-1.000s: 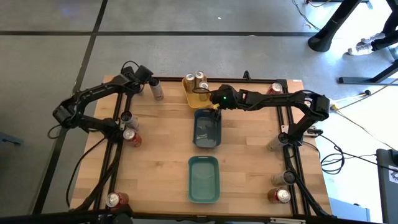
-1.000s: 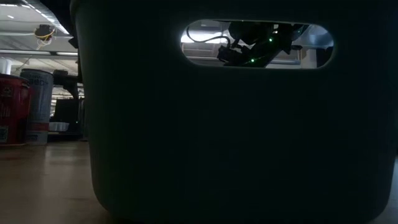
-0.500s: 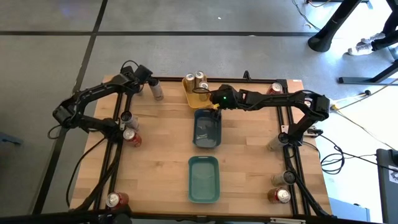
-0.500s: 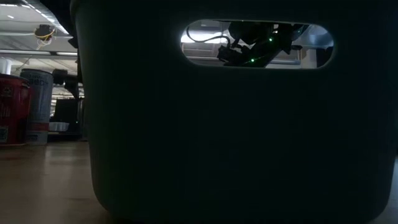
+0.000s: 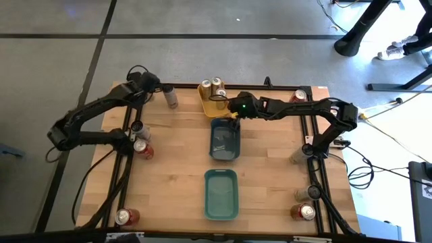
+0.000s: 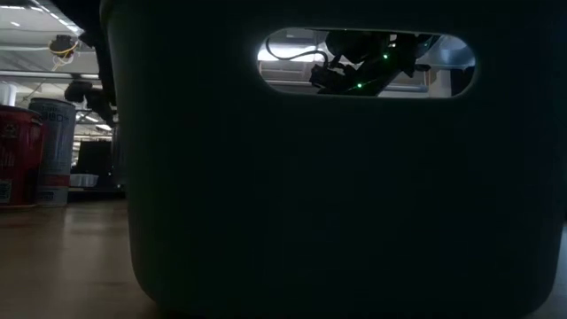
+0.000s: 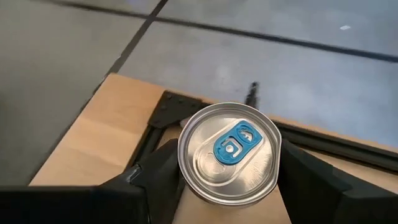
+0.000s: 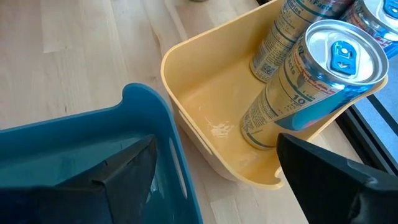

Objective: Sort soda cans
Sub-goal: Put the blue soda can into the yellow bin

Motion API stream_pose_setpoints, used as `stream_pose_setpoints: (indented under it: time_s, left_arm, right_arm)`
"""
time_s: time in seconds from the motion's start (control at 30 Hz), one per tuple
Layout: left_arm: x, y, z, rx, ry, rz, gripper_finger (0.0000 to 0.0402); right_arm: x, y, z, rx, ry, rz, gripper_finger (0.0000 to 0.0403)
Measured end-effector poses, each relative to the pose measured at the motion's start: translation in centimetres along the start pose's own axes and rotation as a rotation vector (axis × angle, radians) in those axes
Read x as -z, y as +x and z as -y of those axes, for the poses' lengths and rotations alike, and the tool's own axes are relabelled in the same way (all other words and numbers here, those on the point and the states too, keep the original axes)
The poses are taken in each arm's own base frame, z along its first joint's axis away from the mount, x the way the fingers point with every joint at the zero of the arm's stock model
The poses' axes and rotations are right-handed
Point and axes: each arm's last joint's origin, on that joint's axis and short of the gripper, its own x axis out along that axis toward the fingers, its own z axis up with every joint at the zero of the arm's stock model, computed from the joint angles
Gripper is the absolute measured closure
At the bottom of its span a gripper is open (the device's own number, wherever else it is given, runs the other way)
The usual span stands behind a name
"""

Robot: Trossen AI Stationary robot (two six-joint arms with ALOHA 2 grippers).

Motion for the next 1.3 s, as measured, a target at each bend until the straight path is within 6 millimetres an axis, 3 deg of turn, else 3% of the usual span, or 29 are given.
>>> stream_pose_setpoints:
  time_s: [0.27, 0.6, 0.7, 0.87, 1.0, 1.17, 1.3]
  left_arm:
    - [-1.2, -3.7, -1.8, 0.141, 0.025, 0.096, 0.0178]
    - [-4.6, -8.8, -3.3, 0.338, 0.139, 0.199, 0.0177]
    - [-5.9, -10.4, -3.4, 0.416, 0.190, 0.228, 0.0177]
    - [-7.6, -12.8, -3.8, 0.521, 0.197, 0.280, 0.0177]
    - [-8.4, -14.4, -3.8, 0.595, 0.198, 0.311, 0.0177]
    - [-8.1, -15.4, -2.3, 0.732, 0.197, 0.289, 0.0176]
    - [-7.4, -15.8, 0.4, 0.830, 0.216, 0.261, 0.0176]
  right_arm:
    - [0.0, 0.0, 0.0, 0.001, 0.003, 0.001, 0.0072]
    - [-0.1, -0.2, 0.0, 0.000, 0.034, -0.004, 0.0072]
    - [-1.3, -1.4, 0.2, -0.009, 0.082, -0.025, 0.0072]
    - [-4.8, -5.6, 0.7, -0.054, 0.087, -0.050, 0.0072]
    - [-6.2, -8.4, 1.1, -0.055, 0.087, -0.049, 0.0072]
    - [-5.7, -10.5, 1.2, -0.057, 0.092, -0.092, 0.0072]
    - [-3.4, -10.3, 0.4, -0.140, 0.087, -0.170, 0.0072]
